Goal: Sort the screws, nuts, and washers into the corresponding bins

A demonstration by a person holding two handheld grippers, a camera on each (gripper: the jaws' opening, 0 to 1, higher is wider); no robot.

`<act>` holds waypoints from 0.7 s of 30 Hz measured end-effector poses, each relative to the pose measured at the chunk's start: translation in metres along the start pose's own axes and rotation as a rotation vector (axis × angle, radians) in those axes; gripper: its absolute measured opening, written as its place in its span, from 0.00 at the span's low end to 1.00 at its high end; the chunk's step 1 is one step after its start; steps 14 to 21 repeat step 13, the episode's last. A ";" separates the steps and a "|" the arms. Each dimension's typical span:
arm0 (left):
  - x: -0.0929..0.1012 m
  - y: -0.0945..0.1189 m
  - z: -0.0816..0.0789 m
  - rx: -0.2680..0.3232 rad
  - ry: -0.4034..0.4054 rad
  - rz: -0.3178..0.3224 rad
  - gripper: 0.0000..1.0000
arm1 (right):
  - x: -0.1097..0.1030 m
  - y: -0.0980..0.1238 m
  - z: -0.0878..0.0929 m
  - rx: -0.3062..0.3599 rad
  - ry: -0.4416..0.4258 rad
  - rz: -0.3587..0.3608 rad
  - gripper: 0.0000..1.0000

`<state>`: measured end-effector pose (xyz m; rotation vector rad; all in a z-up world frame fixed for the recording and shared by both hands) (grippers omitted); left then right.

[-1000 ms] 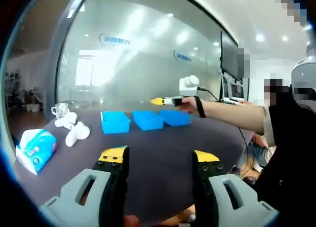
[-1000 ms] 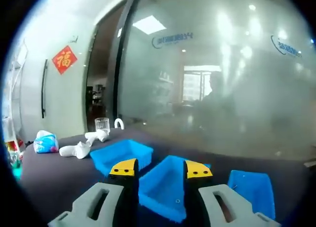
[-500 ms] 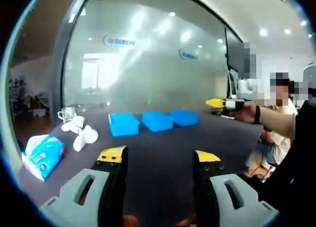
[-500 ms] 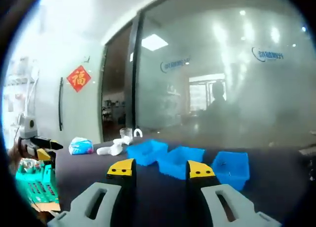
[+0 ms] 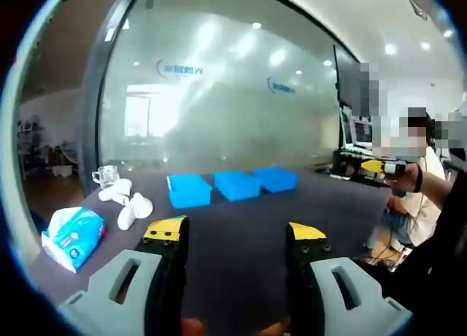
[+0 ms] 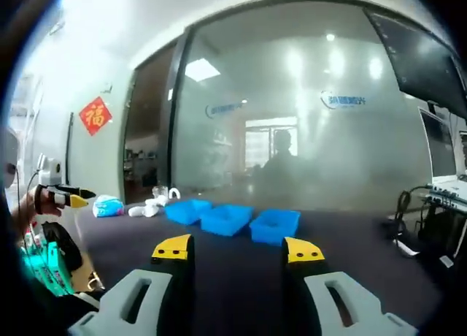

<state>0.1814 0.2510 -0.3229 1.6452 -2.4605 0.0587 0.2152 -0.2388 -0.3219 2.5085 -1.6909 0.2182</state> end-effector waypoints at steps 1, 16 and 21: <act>0.001 0.001 -0.001 0.000 -0.005 -0.001 0.51 | 0.001 0.004 0.001 -0.005 -0.003 0.006 0.44; 0.006 0.006 -0.002 -0.007 -0.024 -0.018 0.51 | 0.004 0.014 0.002 0.005 -0.036 0.035 0.46; 0.006 0.006 -0.002 -0.007 -0.024 -0.018 0.51 | 0.004 0.014 0.002 0.005 -0.036 0.035 0.46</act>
Point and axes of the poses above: the point that each gripper's makers call its tool centre point, and the gripper's own axes: y roughly backward along the fingers, x roughly to its right, z roughly out of its underside, the point moved 10 cm from there along y, roughly backward along the fingers, and after that the axes turned 9 degrees about y, right-handed, at the moved point
